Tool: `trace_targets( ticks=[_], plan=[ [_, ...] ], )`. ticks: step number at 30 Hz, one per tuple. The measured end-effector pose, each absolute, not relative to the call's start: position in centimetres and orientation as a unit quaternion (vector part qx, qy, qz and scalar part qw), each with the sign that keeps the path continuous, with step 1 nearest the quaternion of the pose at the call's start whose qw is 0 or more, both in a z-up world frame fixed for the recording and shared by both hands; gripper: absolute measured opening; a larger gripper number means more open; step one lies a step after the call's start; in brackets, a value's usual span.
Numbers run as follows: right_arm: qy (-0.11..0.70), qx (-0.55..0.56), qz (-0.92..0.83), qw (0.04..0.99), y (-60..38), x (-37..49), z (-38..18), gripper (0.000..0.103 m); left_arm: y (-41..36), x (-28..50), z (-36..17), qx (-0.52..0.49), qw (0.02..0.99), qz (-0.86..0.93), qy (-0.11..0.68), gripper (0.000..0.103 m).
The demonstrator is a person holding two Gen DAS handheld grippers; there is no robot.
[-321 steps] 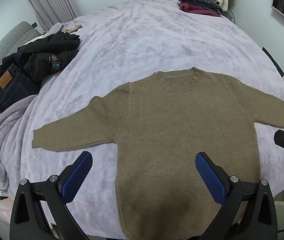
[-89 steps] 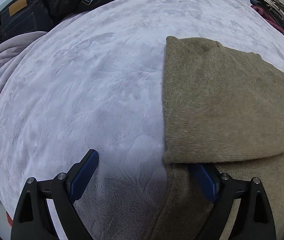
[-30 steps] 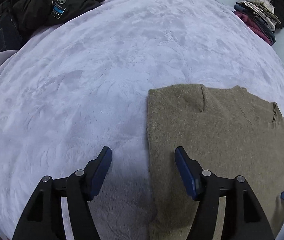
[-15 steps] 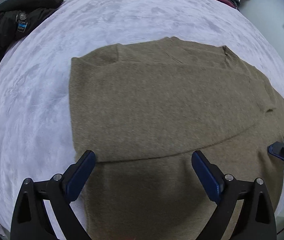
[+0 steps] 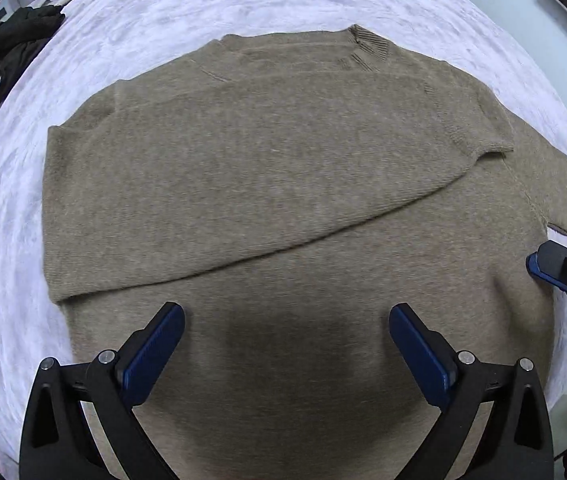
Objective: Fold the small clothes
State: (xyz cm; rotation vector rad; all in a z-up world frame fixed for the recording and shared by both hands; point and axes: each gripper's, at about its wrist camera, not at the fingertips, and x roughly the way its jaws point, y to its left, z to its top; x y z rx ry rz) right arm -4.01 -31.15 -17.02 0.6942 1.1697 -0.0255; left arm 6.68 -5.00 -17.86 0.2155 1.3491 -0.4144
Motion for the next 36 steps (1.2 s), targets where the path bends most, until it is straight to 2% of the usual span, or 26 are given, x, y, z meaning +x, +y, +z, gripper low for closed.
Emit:
trace_targets(
  ticks=[12, 18, 25, 33, 34, 36],
  plan=[
    [0.497, 0.333, -0.083, 0.797, -38.4, -8.9, -15.1, 0.079, -11.4, 5.5, -17.3, 0.125, 0.750, -0.227, 0.609, 0.103],
    [0.418, 0.413, -0.183, 0.788, -46.9, -14.7, -13.4, 0.079, -15.8, 5.1, -16.1, 0.116, 0.759, -0.262, 0.585, 0.103],
    [0.312, 0.512, -0.260, 0.757, -54.9, -21.5, -13.9, 0.079, -22.1, 4.9, -16.0, 0.116, 0.748, -0.301, 0.580, 0.103],
    [0.217, 0.582, -0.263, 0.738, -60.4, -23.0, -15.0, 0.079, -30.4, 5.5, -16.0, 0.118, 0.765, -0.305, 0.555, 0.103],
    [0.209, 0.591, -0.261, 0.734, -60.7, -22.9, -15.0, 0.077, -30.9, 5.8, -16.1, 0.121, 0.768, -0.302, 0.551, 0.103],
    [0.192, 0.611, -0.243, 0.728, -61.6, -22.7, -15.2, 0.059, -32.4, 6.0, -17.0, 0.141, 0.774, -0.287, 0.547, 0.103]
  ],
)
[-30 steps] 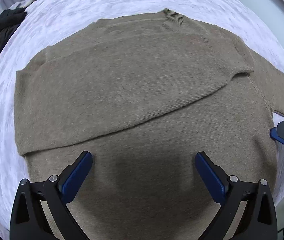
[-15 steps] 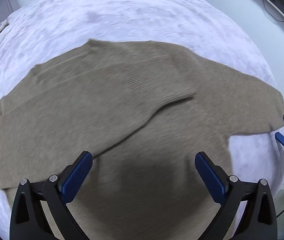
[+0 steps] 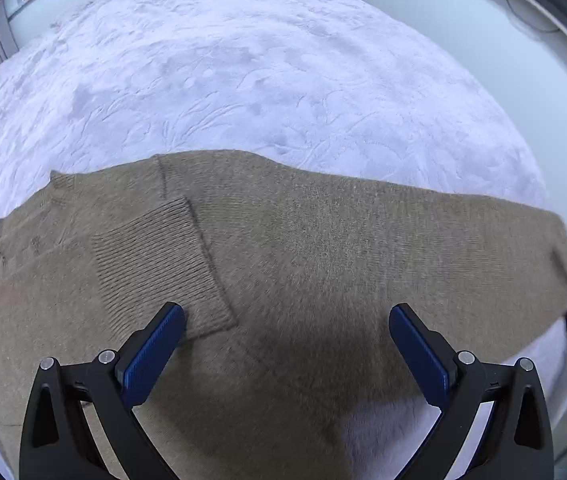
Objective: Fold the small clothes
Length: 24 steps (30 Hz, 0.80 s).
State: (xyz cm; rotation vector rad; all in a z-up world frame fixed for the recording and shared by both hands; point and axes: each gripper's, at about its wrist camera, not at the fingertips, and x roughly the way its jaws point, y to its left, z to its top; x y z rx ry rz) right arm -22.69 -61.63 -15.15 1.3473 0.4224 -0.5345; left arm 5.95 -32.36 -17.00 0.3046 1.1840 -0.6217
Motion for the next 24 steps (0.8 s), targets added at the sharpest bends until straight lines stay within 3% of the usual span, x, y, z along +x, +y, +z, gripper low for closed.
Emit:
trace_targets(
  ticks=[2, 4, 12, 18, 24],
  plan=[
    [0.183, 0.635, -0.215, 0.719, -62.1, -22.0, -15.6, 0.024, -33.7, 6.0, -18.2, 0.166, 0.771, -0.277, 0.550, 0.103],
    [0.179, 0.650, -0.196, 0.712, -62.2, -21.2, -15.9, 0.010, -35.3, 5.9, -19.2, 0.187, 0.774, -0.269, 0.542, 0.103],
    [0.125, 0.664, -0.047, 0.736, -59.7, -16.1, -12.9, 0.008, -35.5, 7.0, -18.1, 0.165, 0.766, -0.300, 0.544, 0.103],
    [0.195, 0.588, 0.065, 0.782, -53.8, -7.3, -8.5, 0.008, -28.6, 9.0, -15.1, 0.132, 0.795, -0.276, 0.523, 0.103],
    [0.325, 0.455, 0.157, 0.814, -42.6, 3.2, -7.7, 0.008, -17.2, 11.3, -14.0, 0.112, 0.812, -0.208, 0.534, 0.103]
  ],
)
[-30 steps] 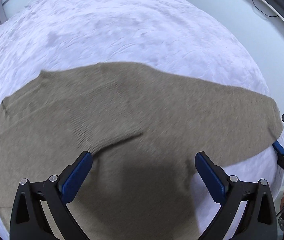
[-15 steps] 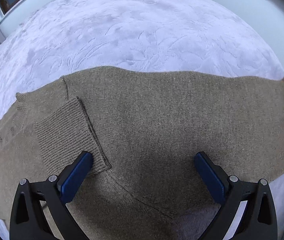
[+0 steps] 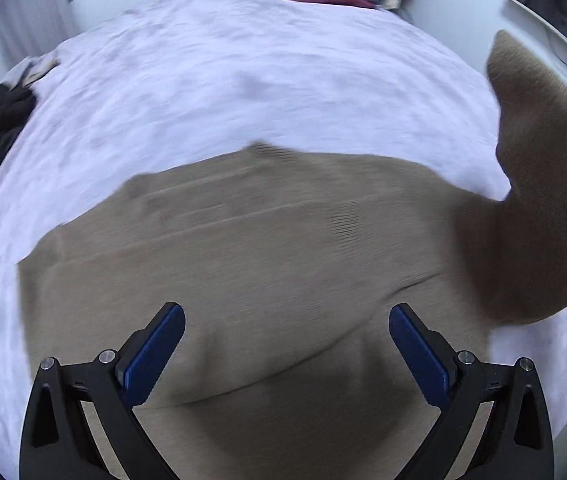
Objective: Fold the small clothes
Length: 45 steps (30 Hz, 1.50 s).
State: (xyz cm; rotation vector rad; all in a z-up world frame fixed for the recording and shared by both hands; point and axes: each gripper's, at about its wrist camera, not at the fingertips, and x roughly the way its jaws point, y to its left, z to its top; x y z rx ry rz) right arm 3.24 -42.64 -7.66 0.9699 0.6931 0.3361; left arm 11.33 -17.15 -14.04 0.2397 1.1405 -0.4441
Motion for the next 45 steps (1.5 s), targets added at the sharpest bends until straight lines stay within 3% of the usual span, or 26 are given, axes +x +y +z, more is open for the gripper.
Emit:
trace_targets(
  ticks=[7, 9, 11, 13, 15, 16, 17, 21, 26, 33, 37, 45],
  plan=[
    [0.501, 0.278, 0.160, 0.804, -28.2, 10.5, -15.5, 0.012, -6.8, 12.2, -16.3, 0.094, 0.816, -0.111, 0.560, 0.103],
    [0.557, 0.214, 0.121, 0.794, -25.6, 11.4, -18.6, 0.030, -4.5, 11.8, -16.8, 0.087, 0.811, -0.093, 0.571, 0.103],
    [0.559, 0.230, 0.109, 0.789, -24.9, 10.7, -19.7, 0.049, -2.9, 11.3, -17.1, 0.075, 0.811, -0.084, 0.574, 0.103],
    [0.537, 0.286, 0.089, 0.789, -26.1, 10.0, -19.3, 0.055, -1.6, 10.7, -17.1, 0.064, 0.810, -0.082, 0.577, 0.103],
    [0.511, 0.340, 0.060, 0.787, -27.7, 9.2, -18.9, 0.055, -0.1, 9.7, -16.7, 0.054, 0.810, -0.083, 0.578, 0.103],
    [0.501, 0.364, 0.054, 0.784, -28.3, 8.5, -18.8, 0.044, 0.3, 9.6, -16.6, 0.049, 0.811, -0.082, 0.578, 0.103],
    [0.492, 0.392, 0.049, 0.776, -28.9, 8.6, -18.9, 0.006, 0.7, 9.5, -16.5, 0.044, 0.812, -0.082, 0.576, 0.103],
    [0.461, 0.359, 0.073, 0.808, -27.1, 9.6, -15.5, 0.006, 2.6, 9.6, -16.0, 0.028, 0.818, -0.078, 0.570, 0.103],
    [0.452, 0.175, 0.176, 0.857, -17.5, 11.2, -11.7, 0.006, 5.0, 9.4, -16.2, 0.024, 0.819, -0.056, 0.571, 0.103],
    [0.569, -0.023, 0.250, 0.783, -6.8, 9.9, -17.9, 0.018, 8.0, 8.7, -16.7, 0.022, 0.815, -0.029, 0.579, 0.103],
    [0.564, 0.059, 0.235, 0.790, -10.3, 7.6, -16.5, 0.041, 8.2, 9.1, -15.9, 0.020, 0.818, -0.046, 0.573, 0.103],
    [0.543, 0.315, 0.052, 0.777, -27.5, 0.6, -15.5, 0.041, 4.0, 12.9, -15.0, 0.017, 0.832, -0.085, 0.547, 0.103]
  ],
)
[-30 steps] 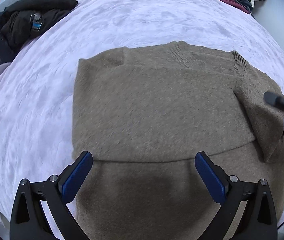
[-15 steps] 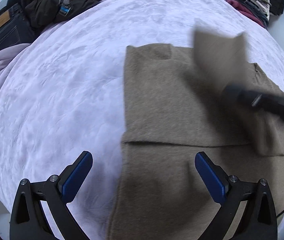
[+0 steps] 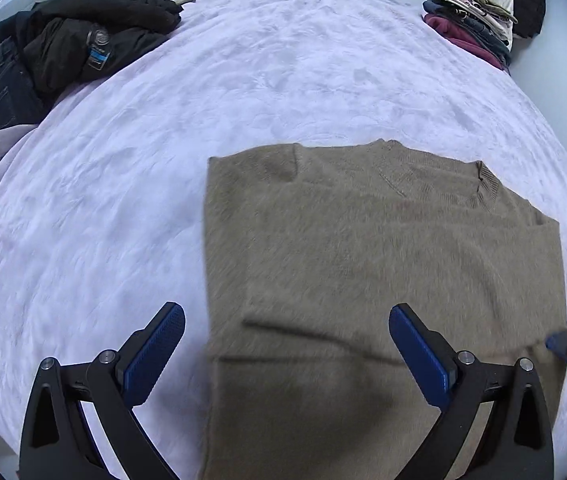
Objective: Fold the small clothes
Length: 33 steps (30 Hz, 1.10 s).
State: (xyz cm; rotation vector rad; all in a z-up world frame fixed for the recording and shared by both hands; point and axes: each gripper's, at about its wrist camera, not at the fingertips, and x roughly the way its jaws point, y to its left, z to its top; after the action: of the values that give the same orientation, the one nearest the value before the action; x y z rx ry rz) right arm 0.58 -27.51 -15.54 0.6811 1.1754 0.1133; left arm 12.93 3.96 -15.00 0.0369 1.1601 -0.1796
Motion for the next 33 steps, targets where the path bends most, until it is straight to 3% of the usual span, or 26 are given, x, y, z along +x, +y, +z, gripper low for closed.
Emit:
trace_targets(
  ticks=[6, 7, 8, 15, 22, 28, 30, 31, 32, 33],
  plan=[
    [0.504, 0.424, -0.020, 0.752, -33.9, -2.0, -18.3, 0.041, 3.1, 15.3, -18.8, 0.033, 0.808, -0.048, 0.586, 0.103],
    [0.484, 0.445, -0.016, 0.753, -34.6, -1.7, -18.4, 0.031, 3.1, 15.2, -18.9, 0.036, 0.808, -0.046, 0.586, 0.103],
    [0.469, 0.458, -0.015, 0.755, -35.0, -1.3, -18.5, 0.006, 3.1, 14.9, -18.9, 0.043, 0.808, -0.044, 0.585, 0.103],
    [0.478, 0.429, -0.047, 0.765, -37.2, -1.4, -18.8, 0.006, 2.7, 13.3, -20.1, 0.068, 0.812, -0.056, 0.578, 0.103],
    [0.506, 0.394, -0.038, 0.766, -36.6, -1.1, -20.3, 0.007, 4.3, 14.2, -21.4, -0.004, 0.790, -0.065, 0.609, 0.103],
    [0.543, 0.342, -0.019, 0.767, -35.5, -2.1, -17.3, 0.009, 5.4, 13.9, -17.8, 0.025, 0.814, -0.060, 0.577, 0.103],
    [0.521, 0.318, -0.007, 0.792, -35.6, -2.4, -15.0, 0.013, 5.7, 14.2, -16.8, 0.018, 0.818, -0.075, 0.569, 0.103],
    [0.512, 0.302, -0.010, 0.804, -35.9, -2.0, -14.0, 0.026, 5.6, 14.4, -16.6, 0.019, 0.819, -0.081, 0.567, 0.103],
    [0.507, 0.290, -0.016, 0.812, -36.4, -1.4, -13.5, 0.048, 5.2, 14.7, -16.4, 0.025, 0.820, -0.088, 0.565, 0.103],
    [0.507, 0.283, -0.031, 0.814, -37.2, -0.4, -13.5, 0.056, 4.6, 14.8, -16.5, 0.034, 0.819, -0.092, 0.565, 0.103]
  ],
)
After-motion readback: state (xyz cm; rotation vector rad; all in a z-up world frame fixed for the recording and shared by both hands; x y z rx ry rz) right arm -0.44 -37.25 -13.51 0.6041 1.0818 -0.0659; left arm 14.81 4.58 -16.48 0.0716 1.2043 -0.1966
